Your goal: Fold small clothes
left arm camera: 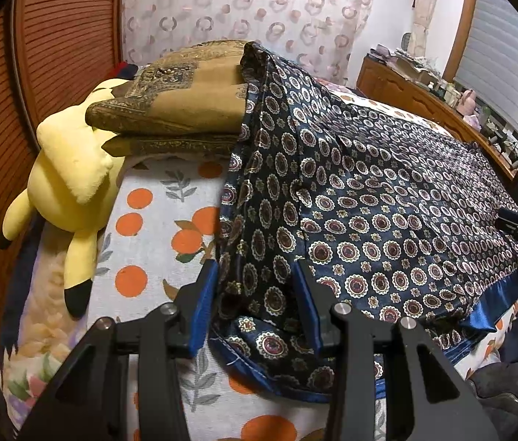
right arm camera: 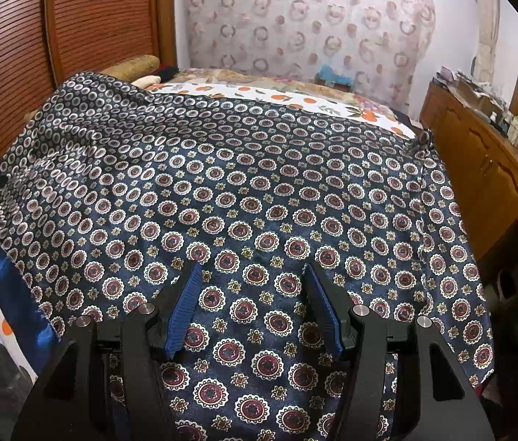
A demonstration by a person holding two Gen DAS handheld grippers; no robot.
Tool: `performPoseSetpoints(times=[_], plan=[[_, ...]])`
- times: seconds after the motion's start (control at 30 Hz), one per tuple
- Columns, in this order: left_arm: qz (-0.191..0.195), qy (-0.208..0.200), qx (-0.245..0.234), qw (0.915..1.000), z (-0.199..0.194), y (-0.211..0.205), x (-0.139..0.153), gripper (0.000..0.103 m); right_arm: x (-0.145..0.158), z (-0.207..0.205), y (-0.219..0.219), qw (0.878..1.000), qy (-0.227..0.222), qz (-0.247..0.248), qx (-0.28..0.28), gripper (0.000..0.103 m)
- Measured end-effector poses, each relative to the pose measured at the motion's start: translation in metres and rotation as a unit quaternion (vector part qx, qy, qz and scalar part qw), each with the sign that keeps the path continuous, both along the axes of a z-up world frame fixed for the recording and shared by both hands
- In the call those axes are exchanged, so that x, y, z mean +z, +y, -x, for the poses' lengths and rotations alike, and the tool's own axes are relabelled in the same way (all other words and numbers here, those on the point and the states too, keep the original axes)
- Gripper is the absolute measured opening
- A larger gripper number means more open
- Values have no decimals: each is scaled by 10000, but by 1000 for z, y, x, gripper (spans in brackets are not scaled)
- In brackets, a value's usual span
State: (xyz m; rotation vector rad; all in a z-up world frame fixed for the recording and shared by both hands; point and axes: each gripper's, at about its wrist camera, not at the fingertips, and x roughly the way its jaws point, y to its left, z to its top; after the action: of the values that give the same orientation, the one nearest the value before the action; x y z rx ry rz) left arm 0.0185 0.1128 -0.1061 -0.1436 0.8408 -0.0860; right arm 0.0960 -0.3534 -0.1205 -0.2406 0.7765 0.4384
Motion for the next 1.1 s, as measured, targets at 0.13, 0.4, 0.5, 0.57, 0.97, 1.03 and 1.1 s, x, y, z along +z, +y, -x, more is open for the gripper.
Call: performPoseSetpoints(times=[0.13,0.4,0.5,0.57,0.97,1.03,1.1], plan=[[28,-2,-76,10000,-1,-1,0,19,0,-1,-1,10000,7,-53,-6,59],[313,-291,-515,9978,-1,-22,19,1,1,-1,0,10000,1,-90,-18,59],[323,-527,-623,9961,-7,-33,37,1,2,-1,-1,9999,-16,-123,-42,59],[382,-655,-728,9945,-12,-42,49,0,2,0,-2,9999,-35,-144,-54,59],[530,-1185,-1740,9761,-55,-135,111,0,15,13,-29,9981,-222,-475,-321,59],[545,-1218,-1960,9715,-64,-155,116,0,18,16,-36,9976,-274,-502,-383,59],[529,-1225,-2163,9672,-73,-176,120,0,20,19,-44,9970,-322,-526,-467,59]])
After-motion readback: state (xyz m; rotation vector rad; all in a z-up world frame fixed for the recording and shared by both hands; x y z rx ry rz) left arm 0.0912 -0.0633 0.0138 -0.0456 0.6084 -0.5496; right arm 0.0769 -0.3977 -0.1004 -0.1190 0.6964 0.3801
